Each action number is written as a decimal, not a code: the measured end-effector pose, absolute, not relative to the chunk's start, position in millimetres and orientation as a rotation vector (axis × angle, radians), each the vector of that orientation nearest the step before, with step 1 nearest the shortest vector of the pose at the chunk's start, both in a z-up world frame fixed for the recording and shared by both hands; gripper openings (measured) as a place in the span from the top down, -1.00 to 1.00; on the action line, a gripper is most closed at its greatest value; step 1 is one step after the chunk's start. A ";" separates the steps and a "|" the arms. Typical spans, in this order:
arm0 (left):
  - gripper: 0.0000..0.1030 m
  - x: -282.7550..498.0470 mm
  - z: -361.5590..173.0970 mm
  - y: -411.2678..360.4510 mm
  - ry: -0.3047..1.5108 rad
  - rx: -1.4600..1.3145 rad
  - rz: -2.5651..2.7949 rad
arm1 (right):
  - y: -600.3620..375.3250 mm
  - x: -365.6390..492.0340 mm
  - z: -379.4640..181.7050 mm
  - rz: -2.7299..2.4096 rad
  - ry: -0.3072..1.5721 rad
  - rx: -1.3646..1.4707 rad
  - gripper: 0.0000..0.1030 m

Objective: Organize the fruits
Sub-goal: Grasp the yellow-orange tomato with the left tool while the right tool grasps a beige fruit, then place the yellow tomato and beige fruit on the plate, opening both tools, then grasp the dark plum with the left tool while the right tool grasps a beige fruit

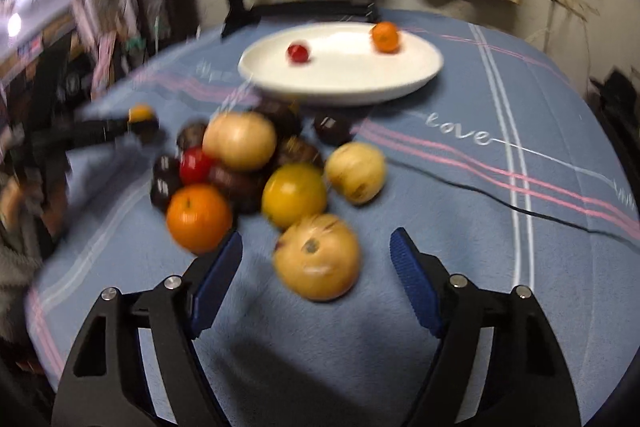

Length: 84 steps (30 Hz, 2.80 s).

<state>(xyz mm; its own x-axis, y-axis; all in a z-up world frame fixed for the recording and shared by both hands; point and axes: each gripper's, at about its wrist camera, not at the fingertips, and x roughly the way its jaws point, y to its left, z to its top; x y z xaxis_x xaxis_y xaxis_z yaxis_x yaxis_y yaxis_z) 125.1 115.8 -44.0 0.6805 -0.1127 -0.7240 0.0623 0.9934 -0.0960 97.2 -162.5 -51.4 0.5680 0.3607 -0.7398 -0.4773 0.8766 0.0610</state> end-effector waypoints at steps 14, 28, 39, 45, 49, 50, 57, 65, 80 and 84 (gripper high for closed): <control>0.14 131.1 -34.9 107.8 0.813 -0.065 -0.149 | -185.4 107.0 -29.3 0.527 0.793 0.011 0.13; 0.13 254.3 -18.4 25.9 0.852 0.014 -0.219 | -150.5 256.4 -15.0 0.438 0.826 0.104 0.12; -0.54 256.9 -11.7 48.3 0.803 -0.040 -0.197 | -168.0 239.6 16.3 0.425 0.658 0.112 -0.58; -0.71 215.7 -12.6 70.5 0.776 -0.016 -0.144 | -178.5 205.2 24.6 0.431 0.656 0.108 -0.84; -0.71 182.9 -31.1 81.5 0.802 0.018 -0.116 | -196.7 178.3 9.6 0.421 0.680 0.129 -0.85; -0.71 176.2 -33.4 83.3 0.803 0.019 -0.119 | -200.6 173.8 5.3 0.420 0.686 0.139 -0.85; -0.75 157.7 -36.4 70.4 0.782 0.100 -0.153 | -222.5 168.8 -6.3 0.375 0.717 0.193 -0.85; -0.84 161.9 -56.2 52.9 0.866 0.209 -0.184 | -226.2 169.8 -10.8 0.364 0.735 0.195 -0.85; -0.90 173.8 -52.1 79.7 0.819 0.166 -0.054 | -211.9 164.0 -12.4 0.408 0.742 0.136 -0.85; -0.48 174.0 -53.3 76.1 0.819 0.157 -0.087 | -203.8 160.3 -16.6 0.423 0.751 0.094 -0.85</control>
